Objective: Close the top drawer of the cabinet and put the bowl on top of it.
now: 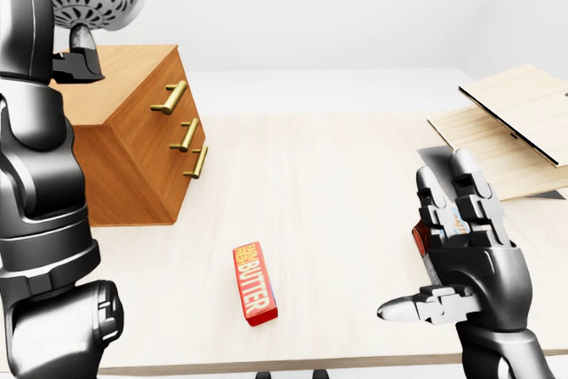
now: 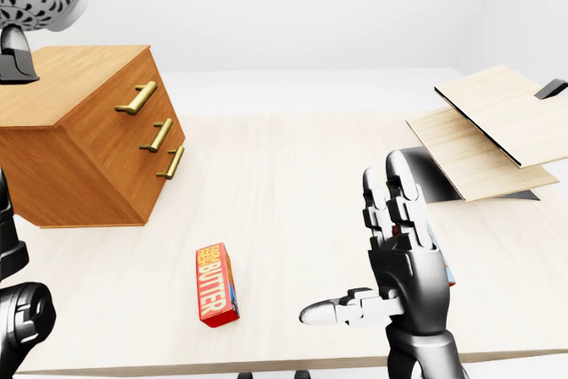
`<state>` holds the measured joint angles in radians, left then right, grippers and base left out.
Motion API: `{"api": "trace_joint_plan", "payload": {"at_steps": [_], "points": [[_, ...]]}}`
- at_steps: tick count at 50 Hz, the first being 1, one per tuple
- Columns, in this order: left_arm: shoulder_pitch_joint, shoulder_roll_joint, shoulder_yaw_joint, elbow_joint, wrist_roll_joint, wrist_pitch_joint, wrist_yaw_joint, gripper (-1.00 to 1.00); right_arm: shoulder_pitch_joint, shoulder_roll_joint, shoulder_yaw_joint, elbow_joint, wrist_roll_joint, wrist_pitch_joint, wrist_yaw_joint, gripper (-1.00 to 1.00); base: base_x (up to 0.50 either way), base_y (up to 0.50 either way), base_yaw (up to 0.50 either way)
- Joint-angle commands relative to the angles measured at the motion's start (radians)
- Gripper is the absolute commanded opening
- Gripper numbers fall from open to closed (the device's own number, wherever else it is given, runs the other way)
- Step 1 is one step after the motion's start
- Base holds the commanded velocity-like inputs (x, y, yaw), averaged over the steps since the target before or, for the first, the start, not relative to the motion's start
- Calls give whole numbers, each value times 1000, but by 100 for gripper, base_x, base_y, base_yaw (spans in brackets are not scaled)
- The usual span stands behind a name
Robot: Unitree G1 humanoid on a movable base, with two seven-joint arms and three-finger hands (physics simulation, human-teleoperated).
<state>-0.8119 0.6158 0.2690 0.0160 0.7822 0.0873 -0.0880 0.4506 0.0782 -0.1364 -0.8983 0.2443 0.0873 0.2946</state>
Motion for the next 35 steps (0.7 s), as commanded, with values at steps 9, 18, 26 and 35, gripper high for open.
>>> {"api": "trace_joint_plan", "payload": {"at_steps": [9, 18, 26, 35], "points": [[-10, 88, 36, 243, -174, 0, 153, -100, 0, -7, 14, 6, -8, 0, -9, 100, 0, 0, 0], [-43, 116, 26, 405, -220, 0, 222, -100, 1, -9, 19, 7, -11, 0, -10, 100, 0, 0, 0], [-98, 130, -1, 562, -240, 0, 274, -100, 10, -14, 33, 10, -15, 0, -5, 100, 0, 0, 0], [-169, 148, -24, 705, -248, 0, 310, -100, 7, -16, 33, 14, -16, 0, -9, 100, 0, 0, 0]]}}
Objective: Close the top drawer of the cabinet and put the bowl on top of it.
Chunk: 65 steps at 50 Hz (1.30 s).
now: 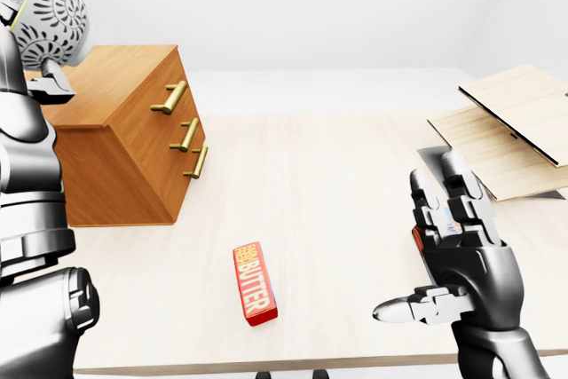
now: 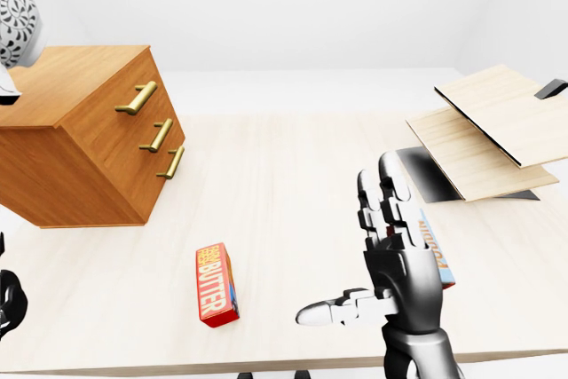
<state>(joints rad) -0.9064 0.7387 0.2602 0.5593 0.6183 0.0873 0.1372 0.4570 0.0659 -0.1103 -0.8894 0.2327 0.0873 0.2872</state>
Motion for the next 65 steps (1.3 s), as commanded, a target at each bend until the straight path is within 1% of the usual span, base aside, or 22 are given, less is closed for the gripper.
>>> {"api": "trace_joint_plan", "payload": {"at_steps": [1, 5, 11, 14, 19, 35, 47, 49, 50, 51, 65], "points": [[-85, 28, -19, 184, -84, 0, 89, -100, 0, -4, 7, 6, -4, 0, -2, 100, 0, 0, 0], [-138, 32, -40, 301, -79, 0, 123, -100, 2, -5, 5, 5, -1, 0, -1, 100, 0, 0, 0], [-177, 36, -54, 402, -88, 0, 152, -100, -2, -5, 6, 11, -4, 0, -1, 100, 0, 0, 0], [-185, 35, -57, 424, -92, 0, 158, -100, -1, -5, 7, 10, -5, 0, -2, 100, 0, 0, 0], [-181, 29, -64, 435, -95, 0, 166, -100, -4, -5, 11, 15, -10, 0, -5, 100, 0, 0, 0], [-173, -2, -84, 546, -95, 0, 224, -100, -2, -9, 14, 14, -8, 0, -8, 100, 0, 0, 0], [-180, -6, -91, 561, -90, 0, 227, -100, 3, -10, 17, 13, -10, 0, -7, 100, 0, 0, 0], [-182, -7, -88, 560, -94, 0, 215, -100, 2, -11, 16, 13, -9, 0, -8, 100, 0, 0, 0], [-180, -7, -90, 556, -93, 0, 219, -57, 3, -11, 16, 12, -8, 0, -7, 100, 0, 0, 0], [-180, -7, -90, 555, -92, 0, 222, 100, 3, -11, 15, 11, -7, 0, -7, 100, 0, 0, 0], [-179, 0, -90, 553, -85, 0, 217, 100, 1, -10, 12, 10, -6, 0, -7, 100, 0, 0, 0]]}}
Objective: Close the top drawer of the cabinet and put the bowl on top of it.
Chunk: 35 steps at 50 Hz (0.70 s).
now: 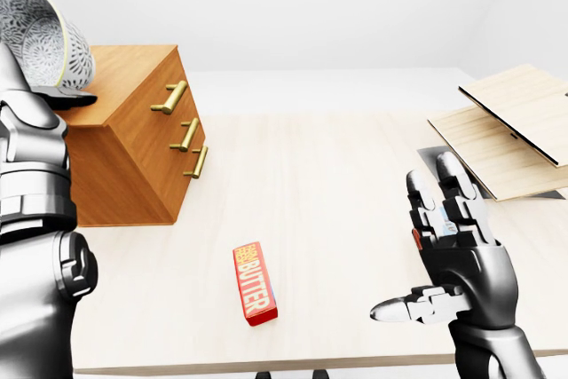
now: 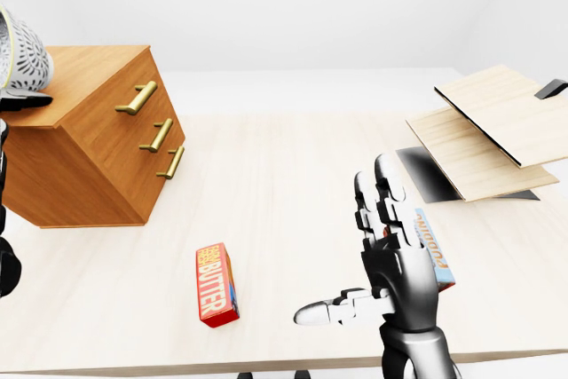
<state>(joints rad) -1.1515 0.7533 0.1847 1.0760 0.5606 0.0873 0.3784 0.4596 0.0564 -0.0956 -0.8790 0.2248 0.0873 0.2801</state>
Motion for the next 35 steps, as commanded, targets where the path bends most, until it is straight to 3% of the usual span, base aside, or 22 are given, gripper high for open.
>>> {"api": "trace_joint_plan", "payload": {"at_steps": [1, 35], "points": [[66, -13, -14, 36, -28, 0, -25, 100, -1, 0, -2, -1, 2, 0, 0, 100, 0, 0, 0], [68, -8, -12, 9, -9, 0, -31, 100, -4, 1, -3, -1, 3, 0, 0, 100, 0, 0, 0]]}}
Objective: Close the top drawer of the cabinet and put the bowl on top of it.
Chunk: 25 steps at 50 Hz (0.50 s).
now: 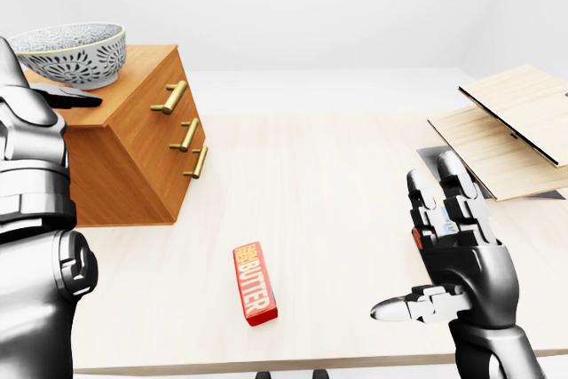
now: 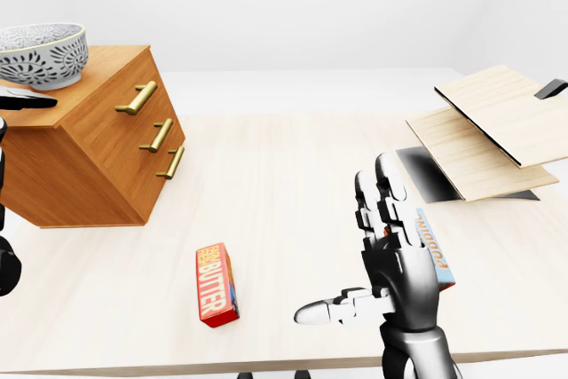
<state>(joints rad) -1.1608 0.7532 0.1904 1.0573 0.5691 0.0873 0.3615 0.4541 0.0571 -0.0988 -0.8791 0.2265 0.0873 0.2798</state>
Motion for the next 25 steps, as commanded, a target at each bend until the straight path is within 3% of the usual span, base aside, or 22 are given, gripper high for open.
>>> {"api": "trace_joint_plan", "payload": {"at_steps": [1, 18, 24, 25], "points": [[77, -9, -18, 30, -17, 0, -11, 100, 1, 0, 0, 0, 0, 0, 0, 100, 0, 0, 0], [81, -14, -19, 22, -14, 0, -11, 100, 6, 0, 2, -1, 1, 0, 1, 100, 0, 0, 0], [136, -3, 25, -206, -62, 0, -115, 100, 3, 0, 2, -1, 0, 0, 0, 100, 0, 0, 0], [163, -2, 43, -310, -80, 0, -157, 100, 6, 1, 3, -1, -1, 0, 0, 100, 0, 0, 0]]}}
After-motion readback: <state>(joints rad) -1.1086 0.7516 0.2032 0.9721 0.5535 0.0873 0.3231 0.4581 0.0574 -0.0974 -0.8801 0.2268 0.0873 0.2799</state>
